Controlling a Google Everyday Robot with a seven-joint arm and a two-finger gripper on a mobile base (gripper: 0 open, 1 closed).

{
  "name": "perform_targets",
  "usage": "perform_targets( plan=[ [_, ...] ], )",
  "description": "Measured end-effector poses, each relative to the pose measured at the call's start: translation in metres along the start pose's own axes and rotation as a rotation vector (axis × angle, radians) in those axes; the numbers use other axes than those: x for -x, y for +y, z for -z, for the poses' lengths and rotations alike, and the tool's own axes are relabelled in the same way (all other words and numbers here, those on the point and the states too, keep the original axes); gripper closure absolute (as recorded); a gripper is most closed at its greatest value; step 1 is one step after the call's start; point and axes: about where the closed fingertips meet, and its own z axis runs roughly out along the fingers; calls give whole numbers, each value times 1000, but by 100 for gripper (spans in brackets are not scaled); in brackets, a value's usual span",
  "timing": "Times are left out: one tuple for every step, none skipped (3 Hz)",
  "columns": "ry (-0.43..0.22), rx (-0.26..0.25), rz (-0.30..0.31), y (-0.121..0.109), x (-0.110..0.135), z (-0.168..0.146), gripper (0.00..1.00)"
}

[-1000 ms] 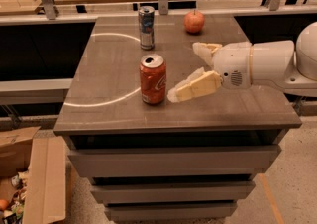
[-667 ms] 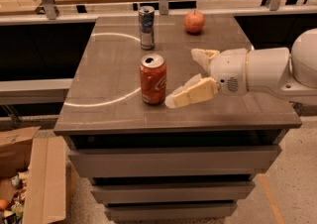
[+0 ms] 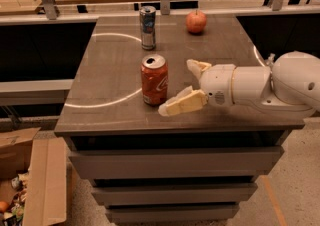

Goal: Knock coke can over

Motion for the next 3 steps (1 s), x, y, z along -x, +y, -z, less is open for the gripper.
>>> perform_targets(
  plan=[
    [-40, 15, 35, -4, 3, -20, 1],
    [-67, 39, 42, -3, 3, -36, 7],
    [-98, 76, 35, 1, 2, -49, 22]
  ],
)
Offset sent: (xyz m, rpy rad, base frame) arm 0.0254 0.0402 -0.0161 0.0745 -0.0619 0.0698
